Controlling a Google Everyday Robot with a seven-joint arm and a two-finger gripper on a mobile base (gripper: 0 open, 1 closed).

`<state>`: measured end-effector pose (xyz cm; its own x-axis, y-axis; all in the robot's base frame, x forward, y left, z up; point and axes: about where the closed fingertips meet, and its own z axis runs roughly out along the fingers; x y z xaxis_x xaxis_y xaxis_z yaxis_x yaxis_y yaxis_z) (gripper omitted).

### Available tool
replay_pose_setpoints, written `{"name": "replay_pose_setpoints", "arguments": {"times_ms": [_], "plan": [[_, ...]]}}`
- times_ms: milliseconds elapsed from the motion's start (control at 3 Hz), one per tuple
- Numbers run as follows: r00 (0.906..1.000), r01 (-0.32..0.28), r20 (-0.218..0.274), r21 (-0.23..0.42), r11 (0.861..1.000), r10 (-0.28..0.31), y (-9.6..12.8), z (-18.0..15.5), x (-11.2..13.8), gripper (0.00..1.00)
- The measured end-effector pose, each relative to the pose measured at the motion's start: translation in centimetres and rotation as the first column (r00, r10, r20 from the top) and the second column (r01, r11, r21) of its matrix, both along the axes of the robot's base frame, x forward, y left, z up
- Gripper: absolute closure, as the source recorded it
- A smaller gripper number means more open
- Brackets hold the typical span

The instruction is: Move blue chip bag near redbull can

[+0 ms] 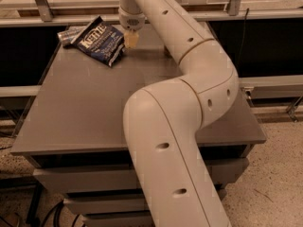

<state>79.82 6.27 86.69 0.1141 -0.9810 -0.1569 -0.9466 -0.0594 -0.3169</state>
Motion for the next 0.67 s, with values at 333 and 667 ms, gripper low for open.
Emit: {"name": "replay_pose_setpoints", "arguments": {"times_ms": [333, 667], "plan": [[1.0000, 0.006, -0.002, 0.007, 1.000, -0.006, 0.02, 0.13, 0.10, 0.59], [1.0000, 0.008, -0.004, 0.015, 1.000, -0.008, 0.06, 0.24, 0.15, 0.35]]}}
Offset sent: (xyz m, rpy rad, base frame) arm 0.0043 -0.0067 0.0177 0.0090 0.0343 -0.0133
